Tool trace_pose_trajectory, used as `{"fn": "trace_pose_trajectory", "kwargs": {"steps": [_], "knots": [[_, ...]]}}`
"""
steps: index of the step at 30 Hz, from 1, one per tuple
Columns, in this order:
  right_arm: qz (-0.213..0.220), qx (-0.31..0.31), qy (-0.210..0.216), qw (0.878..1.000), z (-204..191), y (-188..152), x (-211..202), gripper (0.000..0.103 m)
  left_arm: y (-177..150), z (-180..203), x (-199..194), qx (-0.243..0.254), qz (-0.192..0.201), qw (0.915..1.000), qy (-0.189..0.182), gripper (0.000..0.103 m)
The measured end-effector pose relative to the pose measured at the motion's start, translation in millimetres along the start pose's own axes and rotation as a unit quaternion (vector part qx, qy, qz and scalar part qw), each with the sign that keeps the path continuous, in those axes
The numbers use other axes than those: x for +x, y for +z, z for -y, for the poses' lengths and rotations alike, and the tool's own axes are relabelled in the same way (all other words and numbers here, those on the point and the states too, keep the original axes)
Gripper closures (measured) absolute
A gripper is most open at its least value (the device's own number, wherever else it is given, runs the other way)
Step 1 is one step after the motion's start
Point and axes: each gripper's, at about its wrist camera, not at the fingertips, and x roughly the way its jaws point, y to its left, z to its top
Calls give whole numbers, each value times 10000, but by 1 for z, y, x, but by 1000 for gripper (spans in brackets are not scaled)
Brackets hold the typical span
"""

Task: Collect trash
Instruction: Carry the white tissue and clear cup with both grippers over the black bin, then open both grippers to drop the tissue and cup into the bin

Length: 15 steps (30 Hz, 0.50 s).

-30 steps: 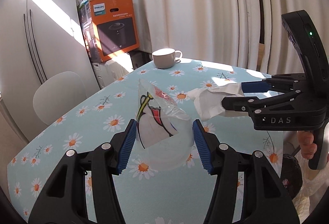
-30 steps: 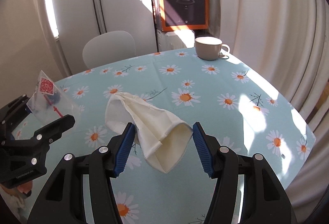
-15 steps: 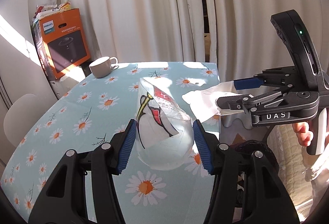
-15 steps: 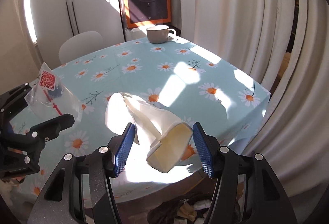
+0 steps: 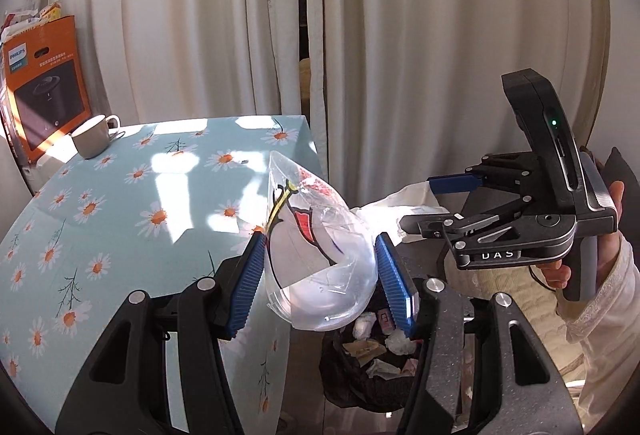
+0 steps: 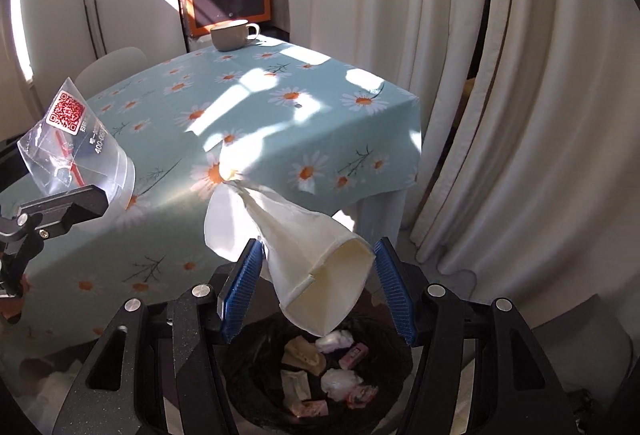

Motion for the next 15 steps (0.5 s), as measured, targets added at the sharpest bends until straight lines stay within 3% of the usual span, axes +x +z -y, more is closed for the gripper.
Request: {"fn": "trace_pose_trajectory", "kwargs": {"steps": [9,15], "knots": [[-562,111,18,9984,23,-68,37,48,-17,45,43,457,-547,9963,-472,46],[-978,297,32,9948,39,-111,59,48,-27,66,66,727,-918,9918,-514,46]]}}
